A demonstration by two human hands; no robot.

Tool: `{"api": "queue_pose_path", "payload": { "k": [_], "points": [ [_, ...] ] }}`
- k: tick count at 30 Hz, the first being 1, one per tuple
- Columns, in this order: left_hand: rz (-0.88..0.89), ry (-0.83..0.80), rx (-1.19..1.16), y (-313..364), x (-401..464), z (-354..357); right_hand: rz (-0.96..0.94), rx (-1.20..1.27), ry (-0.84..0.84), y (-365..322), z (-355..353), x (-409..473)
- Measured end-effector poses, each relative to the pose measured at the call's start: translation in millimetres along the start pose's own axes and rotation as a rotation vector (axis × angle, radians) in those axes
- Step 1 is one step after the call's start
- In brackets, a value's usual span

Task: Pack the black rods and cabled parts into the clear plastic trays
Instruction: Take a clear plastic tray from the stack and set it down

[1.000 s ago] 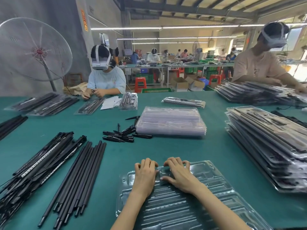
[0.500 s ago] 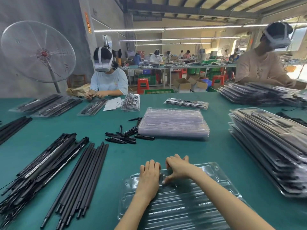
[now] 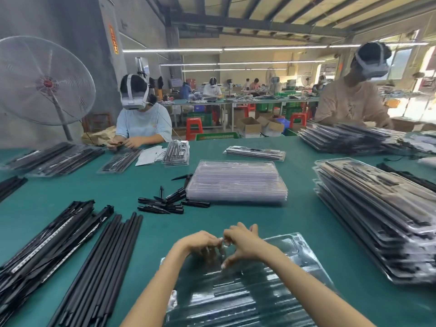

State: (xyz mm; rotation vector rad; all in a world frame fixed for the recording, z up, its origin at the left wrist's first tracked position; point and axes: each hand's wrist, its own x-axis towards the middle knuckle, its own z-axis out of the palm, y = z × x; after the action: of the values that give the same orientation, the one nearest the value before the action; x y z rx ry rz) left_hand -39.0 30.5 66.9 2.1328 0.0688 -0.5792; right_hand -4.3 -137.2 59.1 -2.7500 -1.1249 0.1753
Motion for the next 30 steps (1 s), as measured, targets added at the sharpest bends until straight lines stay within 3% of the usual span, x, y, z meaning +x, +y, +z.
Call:
{"api": "queue_pose_path", "payload": {
  "k": [5,11,20,30],
  "points": [
    [-0.131,-0.105,-0.119,16.3,-0.1,-24.7,-0.049,0.007,0.065,-5.4,-18.4,-4.2],
    [-0.159,-0.172,-0.231,28.1,-3.9,-45.4,-0.082,-0.114,0.24,-15.6,-24.0,-4.7],
    [-0.108,-0.076,0.111,60.0,-8.3,-47.2,-0.156,-0.012,0.3,-10.1,-30.7,-12.7],
    [0.027,-0.009,0.398,69.2,-20.7,-38.3,-0.242,-0.143,0.447,-17.9,-35.6,-26.4]
  ]
}}
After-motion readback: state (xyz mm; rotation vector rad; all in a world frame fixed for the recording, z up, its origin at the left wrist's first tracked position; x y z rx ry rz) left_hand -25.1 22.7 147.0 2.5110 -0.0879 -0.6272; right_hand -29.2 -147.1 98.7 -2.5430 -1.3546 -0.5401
